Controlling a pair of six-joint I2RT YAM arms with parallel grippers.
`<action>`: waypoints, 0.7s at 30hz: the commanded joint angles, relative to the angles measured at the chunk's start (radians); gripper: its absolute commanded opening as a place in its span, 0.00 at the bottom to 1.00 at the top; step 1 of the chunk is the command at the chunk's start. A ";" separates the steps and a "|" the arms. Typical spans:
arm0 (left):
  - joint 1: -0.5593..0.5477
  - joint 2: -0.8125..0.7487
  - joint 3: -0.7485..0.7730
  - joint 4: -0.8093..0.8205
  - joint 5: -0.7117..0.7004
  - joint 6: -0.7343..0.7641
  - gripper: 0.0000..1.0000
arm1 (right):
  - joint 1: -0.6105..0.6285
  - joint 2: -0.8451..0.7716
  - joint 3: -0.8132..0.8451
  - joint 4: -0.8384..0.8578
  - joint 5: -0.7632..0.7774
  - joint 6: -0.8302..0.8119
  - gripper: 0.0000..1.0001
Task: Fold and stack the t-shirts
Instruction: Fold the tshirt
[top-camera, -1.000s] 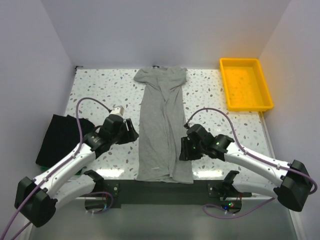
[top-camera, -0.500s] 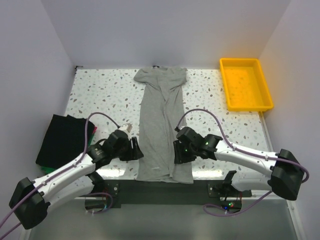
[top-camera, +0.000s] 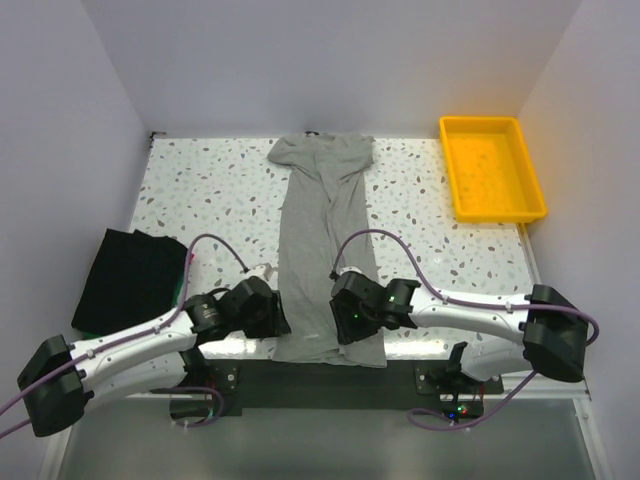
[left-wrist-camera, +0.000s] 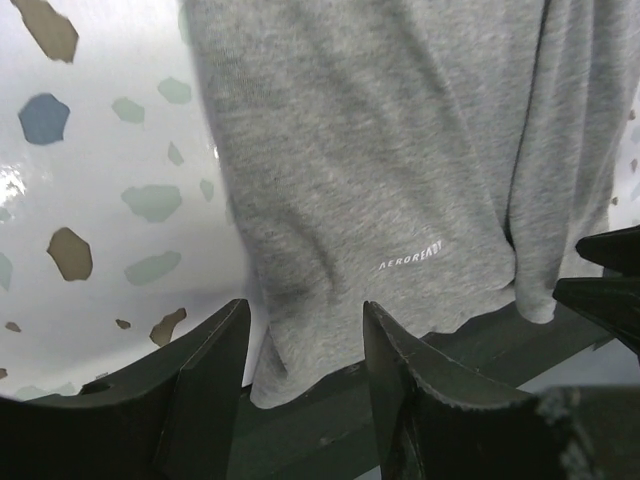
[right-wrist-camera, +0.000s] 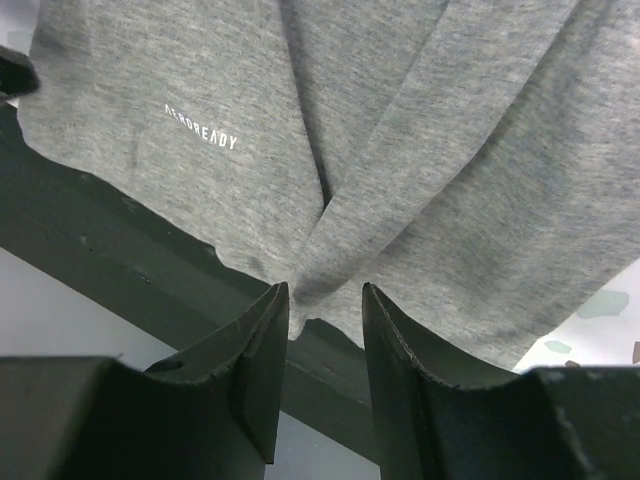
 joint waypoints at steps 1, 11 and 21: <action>-0.041 0.034 -0.010 -0.007 -0.025 -0.059 0.53 | 0.014 0.011 0.033 0.027 0.027 0.028 0.40; -0.144 0.085 -0.006 0.013 -0.045 -0.124 0.42 | 0.039 0.044 0.026 0.062 -0.004 0.040 0.39; -0.161 0.028 0.121 -0.046 -0.044 -0.148 0.02 | 0.039 0.002 0.038 0.030 -0.006 0.028 0.10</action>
